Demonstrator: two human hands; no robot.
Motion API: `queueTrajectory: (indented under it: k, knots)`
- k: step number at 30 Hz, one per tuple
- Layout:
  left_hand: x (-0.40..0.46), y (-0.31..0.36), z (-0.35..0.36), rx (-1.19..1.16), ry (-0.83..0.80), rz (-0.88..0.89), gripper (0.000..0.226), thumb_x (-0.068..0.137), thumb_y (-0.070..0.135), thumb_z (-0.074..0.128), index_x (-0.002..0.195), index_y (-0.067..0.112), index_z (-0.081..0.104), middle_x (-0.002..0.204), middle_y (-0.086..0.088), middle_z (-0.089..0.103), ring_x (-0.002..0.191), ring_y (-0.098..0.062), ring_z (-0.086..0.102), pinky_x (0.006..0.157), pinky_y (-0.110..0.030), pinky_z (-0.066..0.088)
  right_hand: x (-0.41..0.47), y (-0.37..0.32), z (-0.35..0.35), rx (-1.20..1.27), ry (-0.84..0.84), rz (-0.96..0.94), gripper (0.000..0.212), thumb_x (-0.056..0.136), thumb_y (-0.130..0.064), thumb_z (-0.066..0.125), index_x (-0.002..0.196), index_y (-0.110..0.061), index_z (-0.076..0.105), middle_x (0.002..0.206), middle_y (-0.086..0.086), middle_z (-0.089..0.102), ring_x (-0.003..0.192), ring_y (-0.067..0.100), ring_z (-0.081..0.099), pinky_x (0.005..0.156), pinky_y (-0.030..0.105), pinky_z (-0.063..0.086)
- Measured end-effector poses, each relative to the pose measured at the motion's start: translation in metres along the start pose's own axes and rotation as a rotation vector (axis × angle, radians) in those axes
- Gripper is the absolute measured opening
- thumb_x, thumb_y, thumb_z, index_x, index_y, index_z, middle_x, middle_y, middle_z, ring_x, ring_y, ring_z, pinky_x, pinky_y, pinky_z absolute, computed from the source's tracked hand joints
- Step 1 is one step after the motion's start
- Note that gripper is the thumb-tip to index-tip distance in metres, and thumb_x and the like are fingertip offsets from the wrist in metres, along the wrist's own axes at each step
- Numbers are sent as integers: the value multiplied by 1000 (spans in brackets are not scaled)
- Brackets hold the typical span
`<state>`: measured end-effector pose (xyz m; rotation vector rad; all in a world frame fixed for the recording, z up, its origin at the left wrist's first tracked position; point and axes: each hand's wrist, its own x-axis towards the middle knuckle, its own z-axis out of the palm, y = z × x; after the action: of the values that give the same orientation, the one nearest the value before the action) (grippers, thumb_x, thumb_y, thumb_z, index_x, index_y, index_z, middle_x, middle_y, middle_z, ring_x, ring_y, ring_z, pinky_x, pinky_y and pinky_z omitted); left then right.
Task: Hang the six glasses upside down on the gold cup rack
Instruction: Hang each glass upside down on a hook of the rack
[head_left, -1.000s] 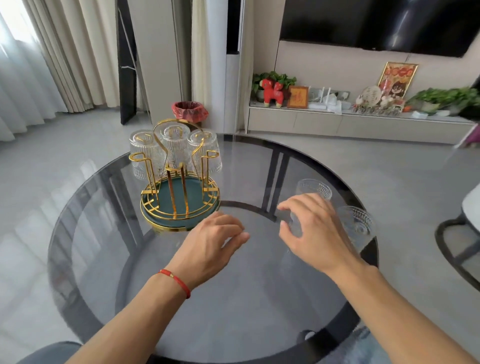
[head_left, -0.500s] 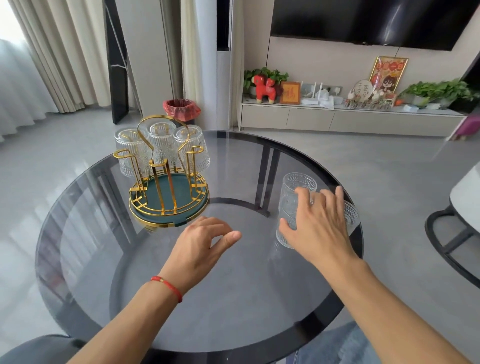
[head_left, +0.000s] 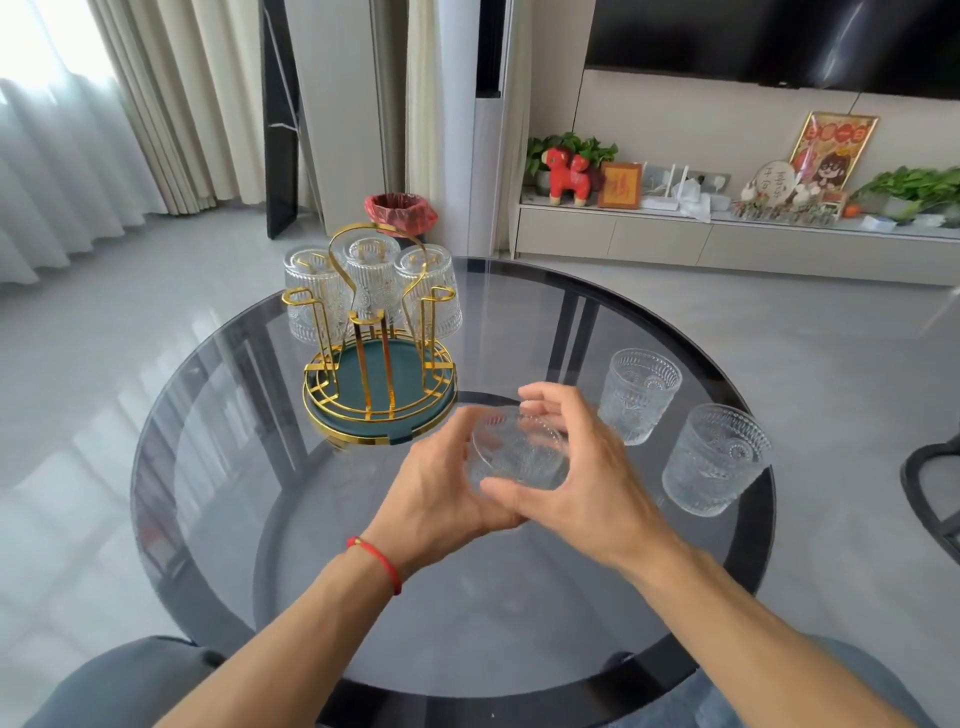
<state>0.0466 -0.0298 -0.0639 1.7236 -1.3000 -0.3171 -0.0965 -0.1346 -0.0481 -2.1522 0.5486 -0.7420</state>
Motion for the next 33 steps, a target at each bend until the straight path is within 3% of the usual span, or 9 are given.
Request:
queueTrajectory:
  k: [4, 7, 9, 15, 18, 21, 25, 29, 33]
  knots:
    - [0, 1, -18, -356, 161, -255, 81, 51, 56, 90, 121, 30, 57, 118, 10, 68, 109, -4, 66, 93, -28, 57, 8, -1, 6, 330, -57, 274, 68, 84, -70, 60, 142, -38, 49, 144, -12, 58, 126, -7, 58, 110, 20, 45]
    - [4, 3, -25, -620, 252, -384, 85, 48, 50, 93, 122, 24, 59, 125, -3, 68, 118, -24, 67, 106, -53, 54, 14, -1, 19, 635, -184, 475, 51, 106, -57, 42, 145, -27, 56, 138, -1, 70, 125, 23, 68, 113, 48, 49]
    - [5, 5, -28, -685, 280, -414, 84, 49, 48, 93, 122, 23, 59, 128, -6, 68, 121, -29, 67, 109, -58, 51, 19, -6, 27, 810, -160, 495, 51, 109, -46, 39, 143, -15, 59, 136, 9, 72, 125, 35, 68, 109, 53, 51]
    - [6, -5, -48, -385, 96, -408, 104, 62, 52, 97, 147, 19, 47, 135, 4, 65, 121, -8, 65, 107, -31, 54, 38, -17, 23, 742, 77, 344, 47, 100, -40, 66, 134, -8, 62, 126, 13, 75, 123, 32, 69, 100, 53, 58]
    - [4, -19, -58, 202, -115, -375, 98, 77, 42, 90, 155, 18, 37, 154, -3, 47, 140, -20, 48, 114, -34, 44, 56, -36, 11, 547, 192, 243, 53, 82, -49, 80, 127, -23, 66, 112, 4, 81, 111, 21, 75, 100, 52, 57]
    - [1, -29, -60, 625, -229, -318, 82, 87, 42, 79, 153, 15, 38, 165, -10, 29, 152, -29, 27, 123, -45, 34, 82, -69, 7, 407, 203, 85, 51, 78, -52, 82, 123, -34, 68, 104, -8, 81, 101, 8, 76, 84, 28, 57]
    - [5, -37, -58, 690, -382, -389, 82, 93, 47, 70, 159, 18, 29, 173, -8, 6, 158, -34, 8, 123, -65, 26, 125, -117, 21, 156, 222, -132, 55, 78, -58, 81, 127, -38, 66, 105, -16, 73, 102, 1, 70, 83, 26, 59]
    - [5, -40, -55, 745, -421, -385, 78, 95, 49, 67, 158, 19, 31, 173, -9, 1, 158, -38, 0, 123, -68, 23, 162, -144, 50, 22, 194, -168, 65, 77, -49, 85, 133, -27, 62, 110, -24, 60, 106, 5, 61, 91, 30, 56]
    - [5, -42, -56, 753, -410, -372, 74, 96, 48, 65, 157, 19, 34, 173, -10, 1, 158, -38, -2, 122, -68, 23, 182, -143, 77, -79, 135, -172, 70, 78, -47, 86, 137, -23, 58, 127, -6, 62, 111, 10, 57, 84, 17, 48]
